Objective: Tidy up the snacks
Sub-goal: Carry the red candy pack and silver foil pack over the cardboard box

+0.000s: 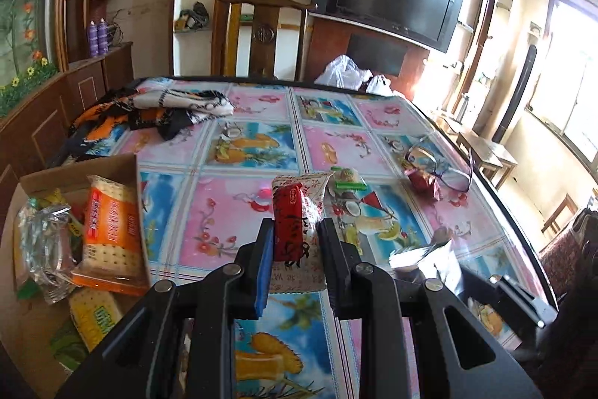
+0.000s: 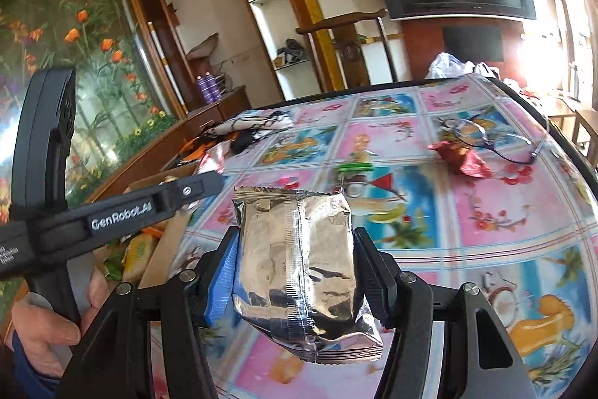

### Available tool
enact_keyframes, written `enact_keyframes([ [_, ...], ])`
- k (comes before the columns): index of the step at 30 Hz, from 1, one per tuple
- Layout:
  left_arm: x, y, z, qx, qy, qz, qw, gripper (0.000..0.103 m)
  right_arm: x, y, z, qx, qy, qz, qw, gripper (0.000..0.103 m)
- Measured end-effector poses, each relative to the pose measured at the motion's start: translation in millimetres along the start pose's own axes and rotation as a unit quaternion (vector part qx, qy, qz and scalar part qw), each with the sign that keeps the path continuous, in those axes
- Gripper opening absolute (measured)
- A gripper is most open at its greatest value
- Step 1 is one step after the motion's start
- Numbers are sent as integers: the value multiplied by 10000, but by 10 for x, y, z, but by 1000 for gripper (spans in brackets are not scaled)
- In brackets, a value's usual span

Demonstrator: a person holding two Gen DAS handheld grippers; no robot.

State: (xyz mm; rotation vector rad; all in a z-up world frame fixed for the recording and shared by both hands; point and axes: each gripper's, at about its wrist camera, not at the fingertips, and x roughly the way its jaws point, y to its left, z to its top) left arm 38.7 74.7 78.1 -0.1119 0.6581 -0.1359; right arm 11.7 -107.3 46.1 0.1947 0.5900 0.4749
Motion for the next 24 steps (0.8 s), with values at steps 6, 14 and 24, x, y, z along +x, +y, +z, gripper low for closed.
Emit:
enact_keyframes([
  [6, -136, 149, -37, -135, -118, 87, 9998, 23, 48, 192, -53, -111, 31, 142, 9998, 64],
  [14, -334, 502, -100, -496, -265, 190, 9982, 23, 154, 416, -85, -202, 82, 292, 9993, 64],
  [24, -755, 1207, -397, -995, -466, 756, 9911, 24, 334, 985, -144, -613, 41, 602, 9963, 64],
])
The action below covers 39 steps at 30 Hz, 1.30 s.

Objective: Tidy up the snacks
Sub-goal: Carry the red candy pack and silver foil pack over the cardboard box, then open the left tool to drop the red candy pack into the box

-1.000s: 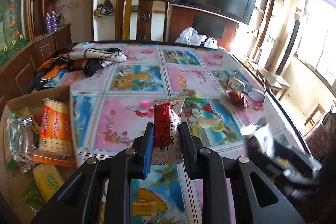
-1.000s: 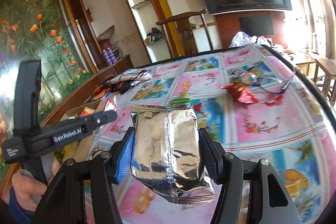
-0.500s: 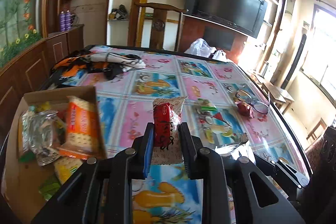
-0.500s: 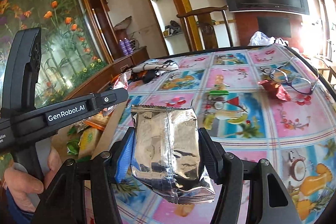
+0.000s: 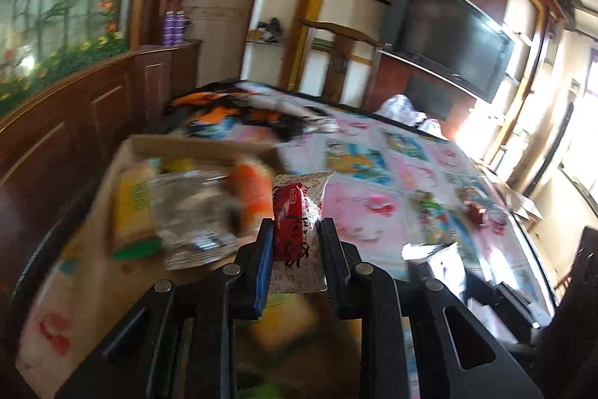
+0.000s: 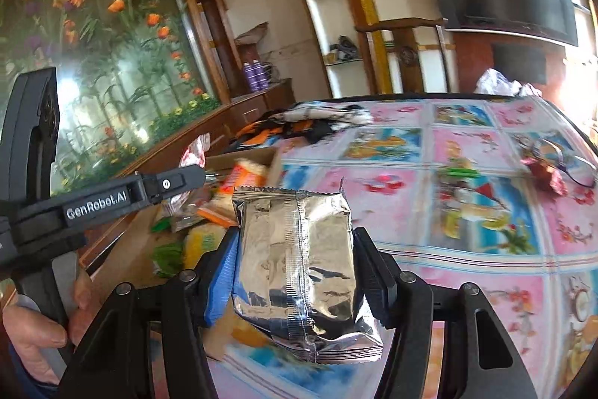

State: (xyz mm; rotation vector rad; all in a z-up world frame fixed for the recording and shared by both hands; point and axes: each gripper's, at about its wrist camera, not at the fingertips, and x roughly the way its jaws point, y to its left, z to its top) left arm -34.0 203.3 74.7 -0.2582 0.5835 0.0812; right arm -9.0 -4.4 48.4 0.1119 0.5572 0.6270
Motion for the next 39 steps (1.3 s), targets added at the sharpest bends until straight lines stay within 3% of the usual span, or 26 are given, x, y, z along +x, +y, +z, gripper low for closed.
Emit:
enact_keyframes([
  [6, -89, 509, -128, -274, 92, 544, 9981, 24, 182, 479, -40, -511, 38, 249, 9984, 64],
  [14, -41, 696, -219, -326, 134, 999, 9944, 24, 482, 868, -61, -691, 272, 530, 9958, 64],
  [28, 108, 659, -273, -142, 221, 1440, 9892, 24, 703, 799, -121, -504, 740, 546, 9945, 64],
  [39, 134, 649, -280, -98, 275, 1485, 9885, 24, 729, 751, -136, -366, 853, 600, 9939, 64],
])
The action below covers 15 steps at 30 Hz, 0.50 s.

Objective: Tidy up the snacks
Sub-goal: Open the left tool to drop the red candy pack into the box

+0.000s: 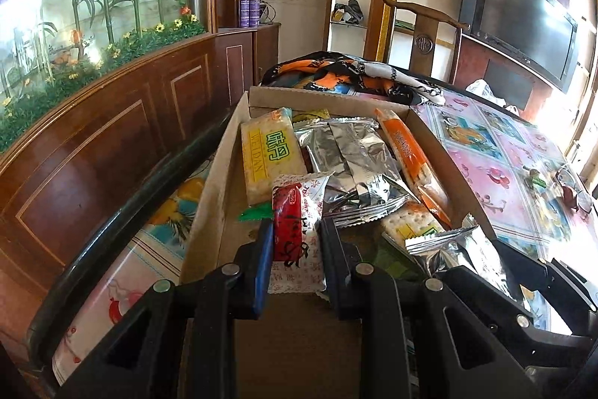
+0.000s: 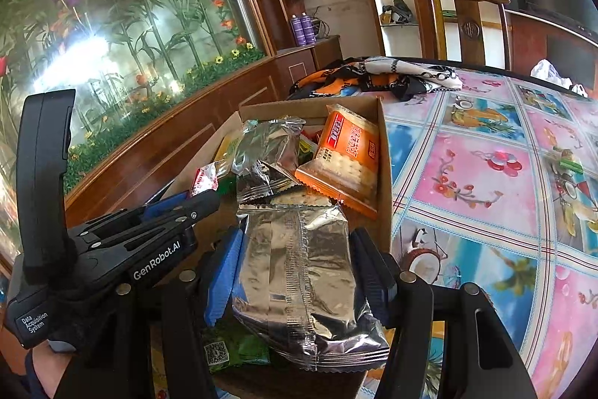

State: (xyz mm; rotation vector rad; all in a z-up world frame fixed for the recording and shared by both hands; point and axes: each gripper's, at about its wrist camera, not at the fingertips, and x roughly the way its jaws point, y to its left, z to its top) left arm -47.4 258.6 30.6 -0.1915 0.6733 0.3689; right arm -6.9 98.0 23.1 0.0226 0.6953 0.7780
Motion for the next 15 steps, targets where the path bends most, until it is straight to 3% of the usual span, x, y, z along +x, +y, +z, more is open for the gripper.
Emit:
enact_keyframes([
  [15, 31, 25, -43, -28, 33, 65, 10000, 26, 28, -26, -8, 95, 117, 88, 9998, 65],
])
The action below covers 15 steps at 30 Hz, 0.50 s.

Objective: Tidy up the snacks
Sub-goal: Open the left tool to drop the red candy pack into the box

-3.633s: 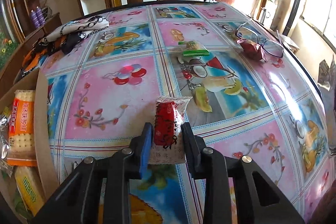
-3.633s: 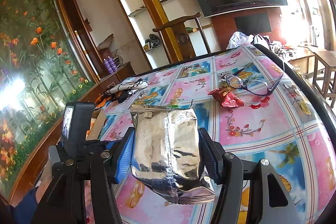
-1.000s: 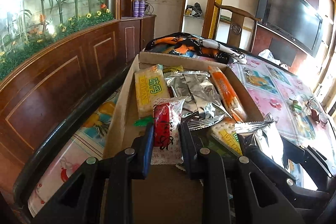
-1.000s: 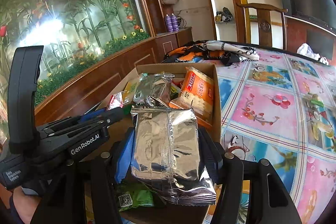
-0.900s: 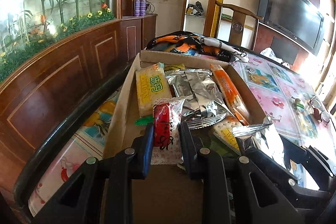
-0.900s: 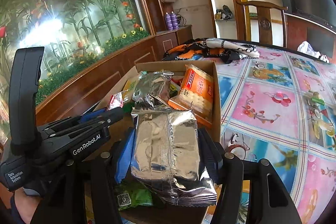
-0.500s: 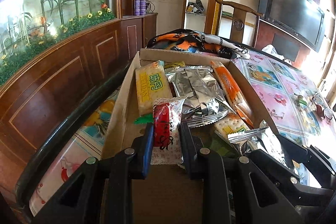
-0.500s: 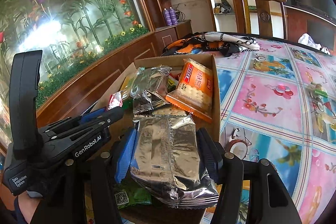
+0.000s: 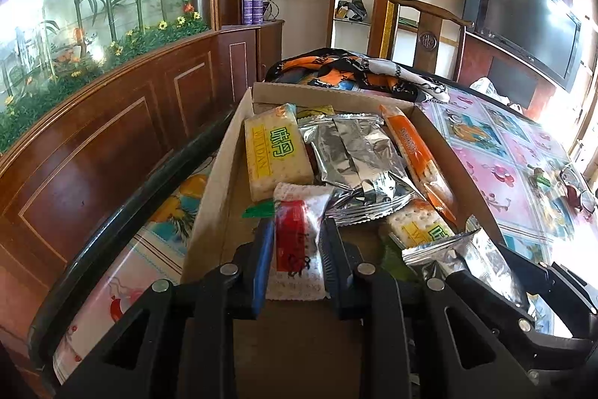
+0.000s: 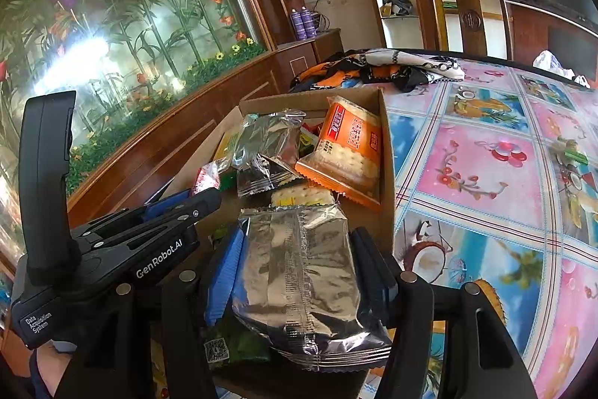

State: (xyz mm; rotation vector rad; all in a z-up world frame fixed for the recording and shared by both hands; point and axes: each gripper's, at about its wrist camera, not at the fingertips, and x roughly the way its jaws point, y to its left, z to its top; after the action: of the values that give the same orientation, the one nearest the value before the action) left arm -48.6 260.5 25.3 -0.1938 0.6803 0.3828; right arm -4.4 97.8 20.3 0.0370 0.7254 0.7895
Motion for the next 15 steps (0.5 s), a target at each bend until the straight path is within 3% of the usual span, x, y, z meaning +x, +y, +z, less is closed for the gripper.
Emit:
enact_keyframes([
  [15, -64, 14, 9, 4, -112, 160, 9998, 48, 6, 19, -21, 9, 27, 36, 10000, 65],
])
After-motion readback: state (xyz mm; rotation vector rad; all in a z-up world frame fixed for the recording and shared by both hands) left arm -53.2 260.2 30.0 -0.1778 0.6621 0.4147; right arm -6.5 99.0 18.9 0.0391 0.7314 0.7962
